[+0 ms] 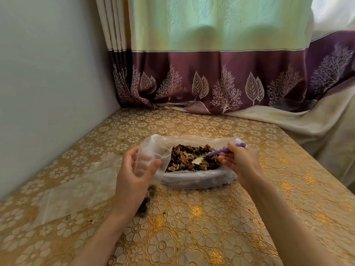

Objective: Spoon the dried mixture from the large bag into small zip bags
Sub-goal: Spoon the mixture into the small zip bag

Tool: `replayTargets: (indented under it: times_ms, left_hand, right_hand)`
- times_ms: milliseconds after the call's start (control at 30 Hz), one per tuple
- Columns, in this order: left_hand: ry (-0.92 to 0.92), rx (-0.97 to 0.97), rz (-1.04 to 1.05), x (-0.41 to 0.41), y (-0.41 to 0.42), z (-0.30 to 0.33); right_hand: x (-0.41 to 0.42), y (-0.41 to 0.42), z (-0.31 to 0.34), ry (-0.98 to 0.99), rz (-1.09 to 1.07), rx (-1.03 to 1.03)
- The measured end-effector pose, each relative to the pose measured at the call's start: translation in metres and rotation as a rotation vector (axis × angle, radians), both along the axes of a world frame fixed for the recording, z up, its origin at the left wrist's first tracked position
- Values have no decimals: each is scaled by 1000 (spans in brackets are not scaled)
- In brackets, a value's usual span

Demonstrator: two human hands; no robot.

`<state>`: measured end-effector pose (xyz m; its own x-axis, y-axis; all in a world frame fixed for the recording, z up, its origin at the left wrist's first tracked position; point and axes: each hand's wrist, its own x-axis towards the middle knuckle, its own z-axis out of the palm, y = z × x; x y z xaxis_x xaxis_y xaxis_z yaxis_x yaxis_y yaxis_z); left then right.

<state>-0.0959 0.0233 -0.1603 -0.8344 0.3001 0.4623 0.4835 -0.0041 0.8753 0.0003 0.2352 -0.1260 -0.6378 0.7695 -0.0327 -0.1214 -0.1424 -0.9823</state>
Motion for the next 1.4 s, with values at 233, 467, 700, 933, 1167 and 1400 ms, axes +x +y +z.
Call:
replayTargets:
  times_ms: [233, 467, 700, 933, 1167, 1400]
  left_hand:
    - [1, -10, -1, 1, 0, 1]
    - [-4, -29, -12, -1, -1, 1]
    - [-25, -13, -44, 0, -1, 1]
    - [-38, 9, -46, 1, -1, 2]
    - [-31, 21, -11, 1, -2, 2]
    - [-20, -2, 34, -2, -2, 2]
  right_hand:
    - [2, 0, 2, 37, -59, 3]
    - [4, -6, 12, 107, -95, -17]
    - [8, -27, 39, 248, -11, 47]
    - [9, -64, 50, 311, 188, 250]
    - [6, -77, 47, 340, 370, 524]
    - [9, -60, 50, 395, 305, 423]
